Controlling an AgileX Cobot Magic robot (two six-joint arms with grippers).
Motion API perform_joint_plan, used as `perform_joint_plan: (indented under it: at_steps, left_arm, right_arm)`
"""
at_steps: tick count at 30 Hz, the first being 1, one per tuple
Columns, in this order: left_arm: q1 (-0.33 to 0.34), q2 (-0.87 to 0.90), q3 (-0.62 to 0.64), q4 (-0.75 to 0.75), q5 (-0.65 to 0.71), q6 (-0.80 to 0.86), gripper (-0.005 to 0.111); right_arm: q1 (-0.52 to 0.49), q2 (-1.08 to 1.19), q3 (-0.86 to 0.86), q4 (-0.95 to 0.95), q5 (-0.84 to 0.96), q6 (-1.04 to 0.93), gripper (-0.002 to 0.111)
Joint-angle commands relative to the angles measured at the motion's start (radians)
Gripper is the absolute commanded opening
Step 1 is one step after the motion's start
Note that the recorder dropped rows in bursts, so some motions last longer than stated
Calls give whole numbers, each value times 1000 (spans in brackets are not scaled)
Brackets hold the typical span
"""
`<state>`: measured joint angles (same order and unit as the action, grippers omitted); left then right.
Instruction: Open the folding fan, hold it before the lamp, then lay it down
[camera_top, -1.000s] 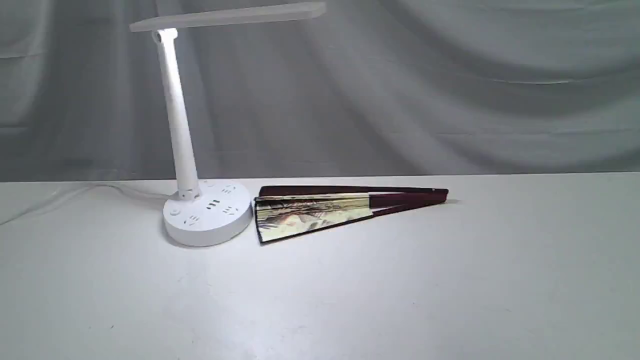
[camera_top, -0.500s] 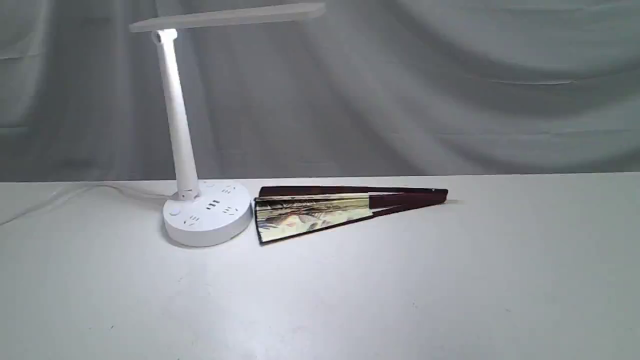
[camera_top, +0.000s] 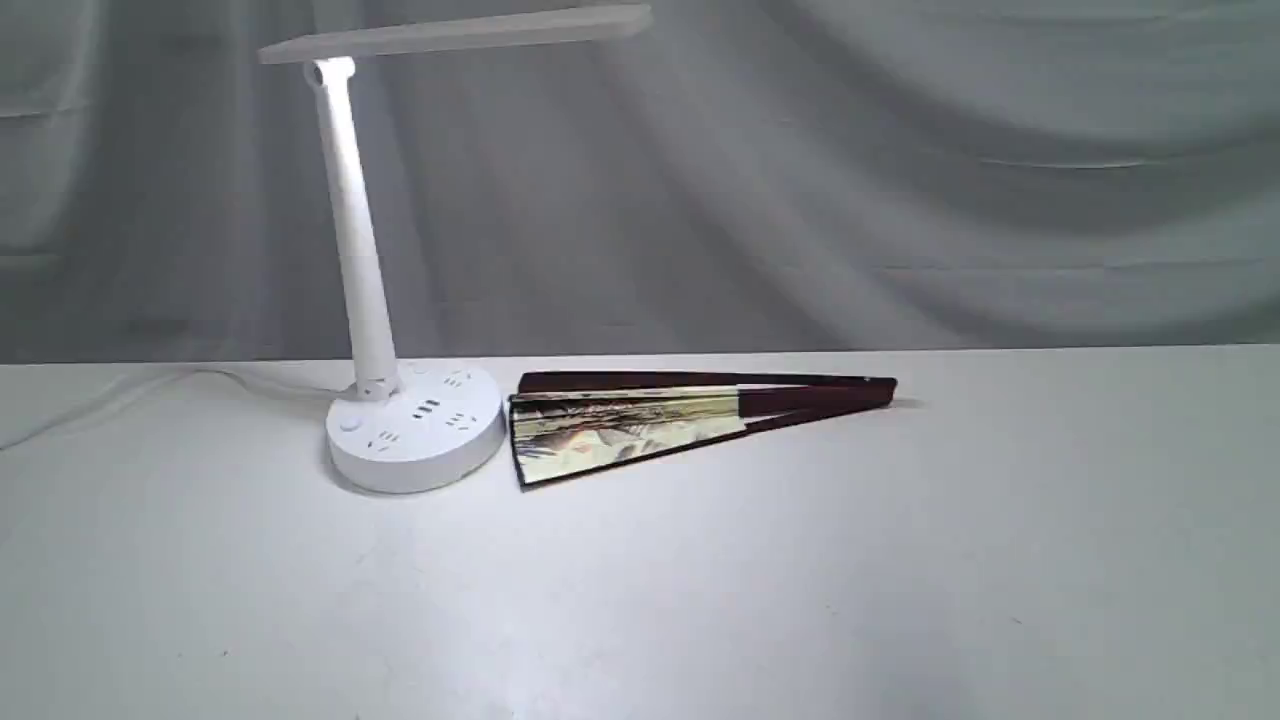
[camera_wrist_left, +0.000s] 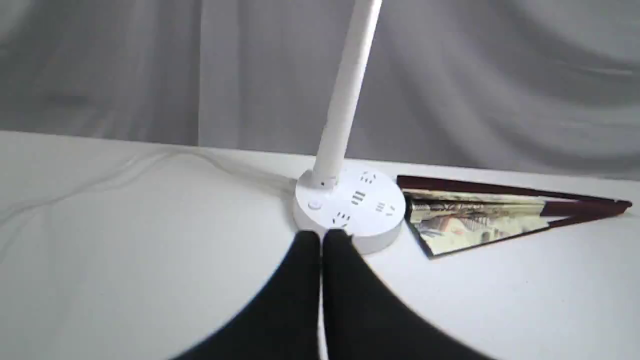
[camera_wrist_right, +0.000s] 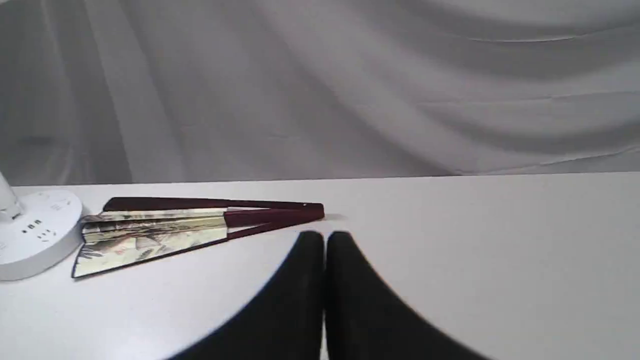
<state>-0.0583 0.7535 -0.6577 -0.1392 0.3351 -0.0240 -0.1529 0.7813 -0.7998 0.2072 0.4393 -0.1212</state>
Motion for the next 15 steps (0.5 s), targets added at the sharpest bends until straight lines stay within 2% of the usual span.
perform_joint_plan:
  at_steps: [1, 7, 15]
  left_arm:
    - [1, 137, -69, 5, -8, 6, 0]
    - [1, 332, -213, 5, 13, 24, 0]
    - [1, 505, -286, 3, 35, 58, 0]
  right_arm:
    - [-7, 117, -35, -6, -33, -59, 0]
    - [-7, 355, -178, -6, -35, -129, 0]
    - [-7, 591, -250, -6, -82, -171, 0]
